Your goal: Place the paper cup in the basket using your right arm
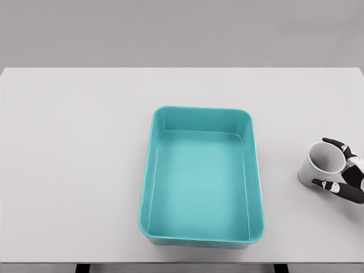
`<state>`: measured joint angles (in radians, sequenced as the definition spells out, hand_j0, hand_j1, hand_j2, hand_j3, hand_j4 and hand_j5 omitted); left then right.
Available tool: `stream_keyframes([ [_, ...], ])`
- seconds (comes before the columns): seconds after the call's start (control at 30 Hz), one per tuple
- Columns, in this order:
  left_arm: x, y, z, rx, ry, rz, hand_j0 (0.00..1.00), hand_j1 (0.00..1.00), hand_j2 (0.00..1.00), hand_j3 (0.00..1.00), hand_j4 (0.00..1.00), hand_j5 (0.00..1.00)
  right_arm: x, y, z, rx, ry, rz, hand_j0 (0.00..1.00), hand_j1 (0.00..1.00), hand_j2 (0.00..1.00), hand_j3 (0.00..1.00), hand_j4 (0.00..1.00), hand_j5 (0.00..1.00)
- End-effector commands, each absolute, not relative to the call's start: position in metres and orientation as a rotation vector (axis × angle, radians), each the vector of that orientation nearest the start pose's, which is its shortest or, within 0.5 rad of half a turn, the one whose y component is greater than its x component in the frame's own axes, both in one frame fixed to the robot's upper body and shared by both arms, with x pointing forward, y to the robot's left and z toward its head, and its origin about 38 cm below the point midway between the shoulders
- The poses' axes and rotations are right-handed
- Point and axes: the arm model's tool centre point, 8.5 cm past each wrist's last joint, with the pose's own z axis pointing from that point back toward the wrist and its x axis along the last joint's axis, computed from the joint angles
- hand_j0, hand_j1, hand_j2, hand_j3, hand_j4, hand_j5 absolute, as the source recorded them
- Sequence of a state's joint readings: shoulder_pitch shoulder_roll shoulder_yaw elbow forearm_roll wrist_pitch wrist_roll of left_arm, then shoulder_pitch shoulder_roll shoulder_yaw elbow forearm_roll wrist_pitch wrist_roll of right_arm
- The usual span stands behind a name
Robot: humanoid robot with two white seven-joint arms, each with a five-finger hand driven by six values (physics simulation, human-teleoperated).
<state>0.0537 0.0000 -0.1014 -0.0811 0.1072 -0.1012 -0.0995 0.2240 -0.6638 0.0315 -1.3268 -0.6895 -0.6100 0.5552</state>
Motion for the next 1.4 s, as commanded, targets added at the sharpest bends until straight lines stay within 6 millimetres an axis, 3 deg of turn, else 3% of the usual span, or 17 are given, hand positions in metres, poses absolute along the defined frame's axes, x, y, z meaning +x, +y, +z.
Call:
stream_keyframes([
  [0.0, 0.004, 0.260, -0.263, -0.020, -0.128, -0.005, 1.00, 1.00, 1.00, 1.00, 1.00, 1.00, 0.273, -0.438, 0.070, 0.222, -1.696, 0.490, 0.54, 0.54, 0.54, 0.54, 0.54, 0.54],
  [0.2, 0.004, 0.260, -0.263, -0.020, -0.128, -0.005, 1.00, 1.00, 1.00, 1.00, 1.00, 1.00, 0.273, -0.438, 0.072, 0.225, -1.707, 0.497, 0.50, 0.50, 0.50, 0.50, 0.50, 0.50],
  [0.53, 0.004, 0.260, -0.263, -0.020, -0.128, -0.005, 1.00, 1.00, 1.00, 1.00, 1.00, 1.00, 0.281, -0.433, 0.106, 0.205, -1.795, 0.573, 0.47, 0.47, 0.47, 0.47, 0.47, 0.47],
  [1.37, 0.004, 0.260, -0.263, -0.020, -0.128, -0.005, 1.00, 1.00, 1.00, 1.00, 1.00, 1.00, 0.315, -0.374, 0.175, 0.166, -1.951, 0.935, 0.47, 0.47, 0.47, 0.47, 0.47, 0.47],
])
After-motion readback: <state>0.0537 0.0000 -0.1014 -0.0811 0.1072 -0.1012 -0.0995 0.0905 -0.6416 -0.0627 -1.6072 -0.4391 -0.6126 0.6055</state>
